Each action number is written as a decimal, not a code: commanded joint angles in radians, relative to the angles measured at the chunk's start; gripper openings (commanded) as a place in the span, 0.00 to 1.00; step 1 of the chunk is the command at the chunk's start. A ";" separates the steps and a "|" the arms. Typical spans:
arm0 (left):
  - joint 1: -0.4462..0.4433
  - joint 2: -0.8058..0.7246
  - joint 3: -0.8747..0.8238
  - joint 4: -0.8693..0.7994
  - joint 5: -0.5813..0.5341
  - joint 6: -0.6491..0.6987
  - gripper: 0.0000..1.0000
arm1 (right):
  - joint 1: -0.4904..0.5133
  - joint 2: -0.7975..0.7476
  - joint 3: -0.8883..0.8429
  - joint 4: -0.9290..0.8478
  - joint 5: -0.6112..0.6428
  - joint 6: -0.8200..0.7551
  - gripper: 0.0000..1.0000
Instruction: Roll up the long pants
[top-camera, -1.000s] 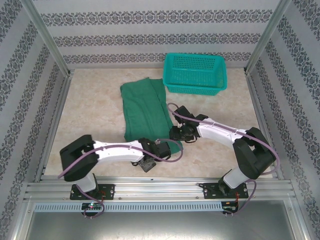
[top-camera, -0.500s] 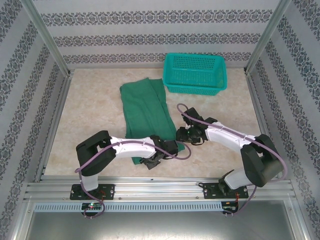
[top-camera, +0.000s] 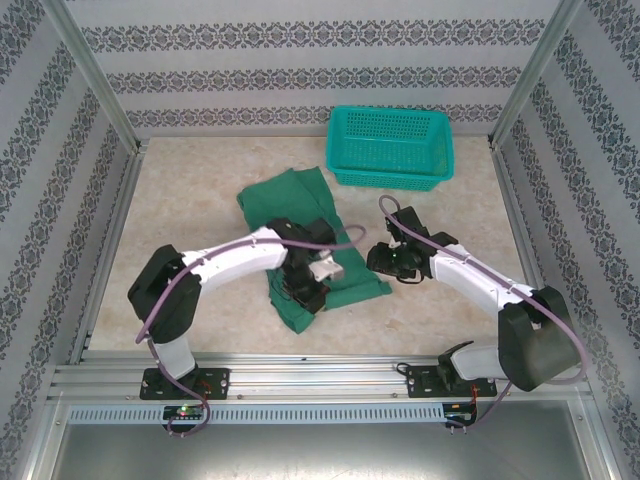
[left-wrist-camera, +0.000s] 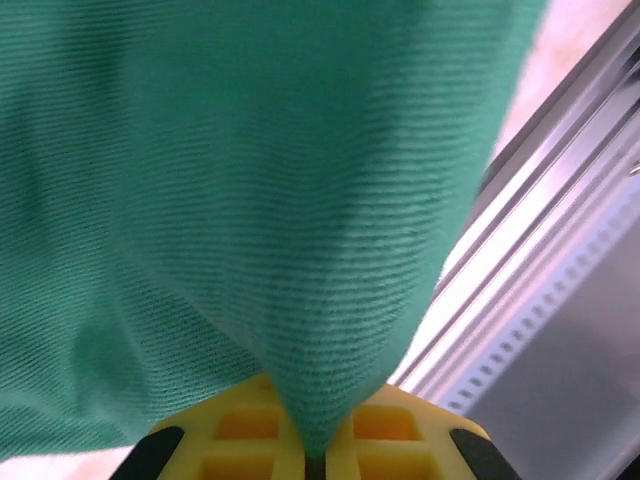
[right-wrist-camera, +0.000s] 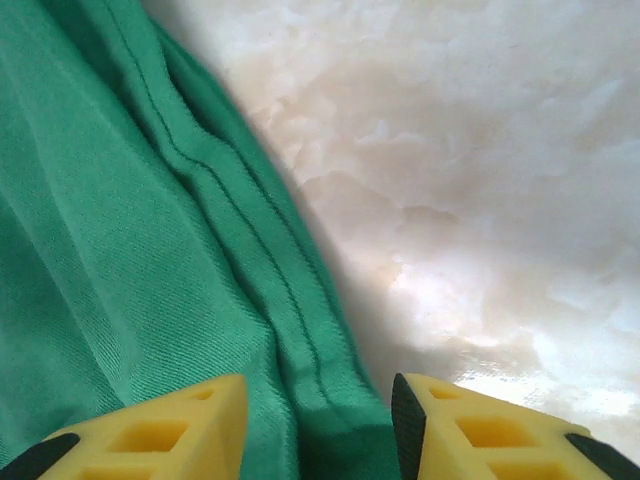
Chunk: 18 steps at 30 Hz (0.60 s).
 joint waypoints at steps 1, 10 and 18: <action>0.090 0.025 0.002 -0.054 0.178 0.031 0.09 | -0.012 -0.041 0.028 -0.018 0.015 -0.006 0.44; 0.211 0.142 0.095 -0.143 0.188 0.089 0.09 | -0.007 -0.103 0.065 -0.061 -0.115 -0.055 0.26; 0.301 0.173 0.104 -0.116 0.204 0.079 0.09 | 0.035 -0.171 0.058 -0.106 -0.336 -0.105 0.00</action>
